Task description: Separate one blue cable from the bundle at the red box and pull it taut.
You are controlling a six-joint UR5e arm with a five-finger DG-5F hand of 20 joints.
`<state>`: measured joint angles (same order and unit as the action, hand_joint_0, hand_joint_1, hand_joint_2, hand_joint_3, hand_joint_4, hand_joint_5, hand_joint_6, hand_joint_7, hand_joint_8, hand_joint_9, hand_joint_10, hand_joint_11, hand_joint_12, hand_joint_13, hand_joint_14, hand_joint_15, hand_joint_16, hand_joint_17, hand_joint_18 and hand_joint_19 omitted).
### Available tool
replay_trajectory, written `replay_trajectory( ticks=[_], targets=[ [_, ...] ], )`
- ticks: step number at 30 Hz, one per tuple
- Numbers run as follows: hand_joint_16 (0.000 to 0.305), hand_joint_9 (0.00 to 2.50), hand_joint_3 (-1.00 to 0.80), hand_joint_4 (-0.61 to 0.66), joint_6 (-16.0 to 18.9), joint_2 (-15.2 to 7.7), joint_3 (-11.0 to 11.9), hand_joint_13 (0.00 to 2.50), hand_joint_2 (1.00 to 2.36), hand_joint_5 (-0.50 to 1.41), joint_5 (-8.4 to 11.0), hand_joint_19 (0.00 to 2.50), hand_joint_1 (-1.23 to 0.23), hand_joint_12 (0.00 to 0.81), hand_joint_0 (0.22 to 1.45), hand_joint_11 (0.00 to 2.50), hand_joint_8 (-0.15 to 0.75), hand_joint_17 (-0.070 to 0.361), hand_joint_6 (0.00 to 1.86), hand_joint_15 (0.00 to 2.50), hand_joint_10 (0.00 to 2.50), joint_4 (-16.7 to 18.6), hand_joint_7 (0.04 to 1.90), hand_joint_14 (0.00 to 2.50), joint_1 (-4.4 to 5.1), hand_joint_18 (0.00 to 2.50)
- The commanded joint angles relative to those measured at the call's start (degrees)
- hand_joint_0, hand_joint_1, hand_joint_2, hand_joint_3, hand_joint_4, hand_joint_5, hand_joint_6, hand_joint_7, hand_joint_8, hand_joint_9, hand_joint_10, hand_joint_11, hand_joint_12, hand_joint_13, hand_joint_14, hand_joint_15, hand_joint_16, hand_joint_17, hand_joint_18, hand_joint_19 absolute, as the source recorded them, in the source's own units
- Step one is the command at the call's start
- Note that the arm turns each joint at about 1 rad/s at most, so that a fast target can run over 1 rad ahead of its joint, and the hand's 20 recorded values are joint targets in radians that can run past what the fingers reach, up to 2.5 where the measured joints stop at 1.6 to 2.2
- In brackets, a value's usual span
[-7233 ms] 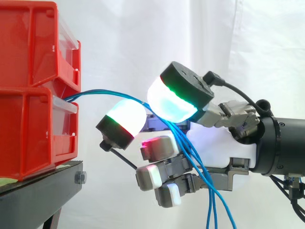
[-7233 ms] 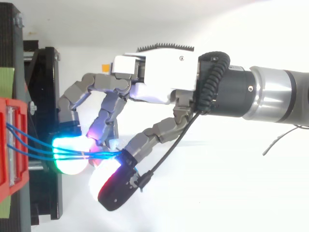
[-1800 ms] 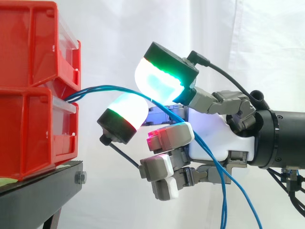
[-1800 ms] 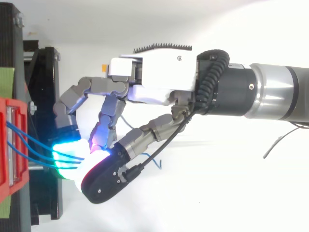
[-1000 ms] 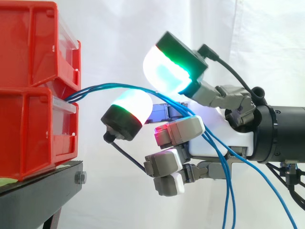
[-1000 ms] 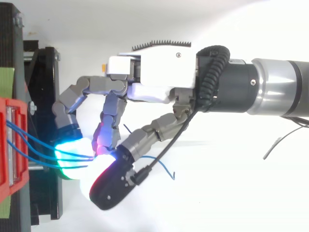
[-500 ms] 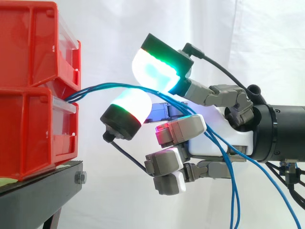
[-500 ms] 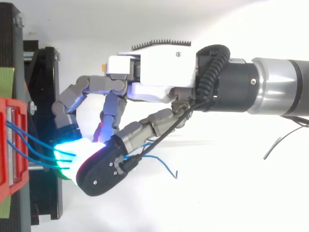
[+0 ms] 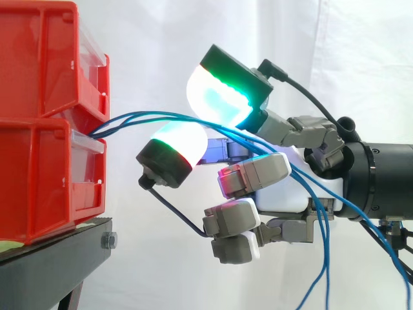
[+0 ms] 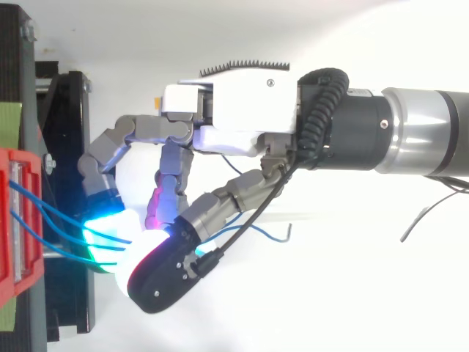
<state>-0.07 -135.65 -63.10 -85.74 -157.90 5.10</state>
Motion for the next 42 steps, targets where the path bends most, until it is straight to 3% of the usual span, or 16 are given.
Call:
replay_trajectory(
  ticks=[1,10,16,19,24,28,33,37,39,42],
  targets=[
    [0.042,1.58,-0.5,-0.05,0.0,0.0,0.0,1.27,1.0,-0.07,-0.12,0.95,-1.03,0.352,0.57,1.33,0.3,0.096,0.92,1.06,0.02,-0.2,0.99,0.03,0.0,1.13],
    [0.05,1.5,-0.5,0.02,0.1,0.0,0.0,1.24,1.0,-0.08,-0.92,0.93,-0.99,0.388,0.47,1.28,0.325,0.112,0.89,1.04,0.01,-1.1,0.99,0.03,-0.09,1.1],
    [0.048,1.51,-0.5,0.04,0.1,0.0,0.0,1.23,1.0,-0.08,-1.27,0.95,-0.54,0.377,0.51,1.26,0.319,0.107,0.86,1.03,0.02,-1.1,0.91,0.03,-0.09,1.07],
    [0.045,1.52,-0.5,0.04,0.1,0.0,0.0,1.24,1.0,-0.08,-1.27,0.97,-0.47,0.366,0.54,1.26,0.308,0.101,0.85,1.04,0.02,-1.1,0.93,0.03,-0.09,1.06],
    [0.043,1.52,-0.5,0.03,0.0,-0.1,0.0,1.24,1.0,-0.08,-1.27,0.99,-0.53,0.354,0.59,1.28,0.296,0.096,0.84,1.05,0.02,-1.1,0.96,0.03,-0.09,1.04],
    [0.042,1.51,-0.47,0.01,0.0,0.0,0.0,1.23,1.0,-0.08,-1.27,0.99,-0.69,0.349,0.62,1.28,0.298,0.095,0.83,1.05,0.02,-1.1,1.0,0.03,-0.09,1.04],
    [0.042,1.48,-0.37,0.0,0.0,0.0,0.0,1.22,1.01,-0.09,-1.27,0.98,-0.8,0.351,0.64,1.28,0.306,0.095,0.82,1.05,0.02,-1.1,1.12,0.03,-0.09,1.04],
    [0.043,1.42,-0.3,-0.05,0.0,0.0,0.0,1.22,1.02,-0.12,-1.27,0.94,-0.89,0.358,0.69,1.34,0.308,0.096,0.9,1.03,0.01,-1.1,1.0,0.03,-0.09,1.07],
    [0.042,1.4,-0.32,-0.1,0.0,0.0,0.0,1.22,1.02,-0.13,-1.27,0.93,-0.91,0.358,0.73,1.35,0.314,0.095,0.91,1.03,0.01,-1.1,1.01,0.03,-0.09,1.08],
    [0.042,1.4,-0.5,-0.14,0.1,0.0,0.0,1.22,1.0,-0.13,-1.36,0.91,-0.91,0.355,0.77,1.36,0.301,0.095,0.92,1.02,0.01,-1.1,0.96,0.03,-0.09,1.08]
  ],
)
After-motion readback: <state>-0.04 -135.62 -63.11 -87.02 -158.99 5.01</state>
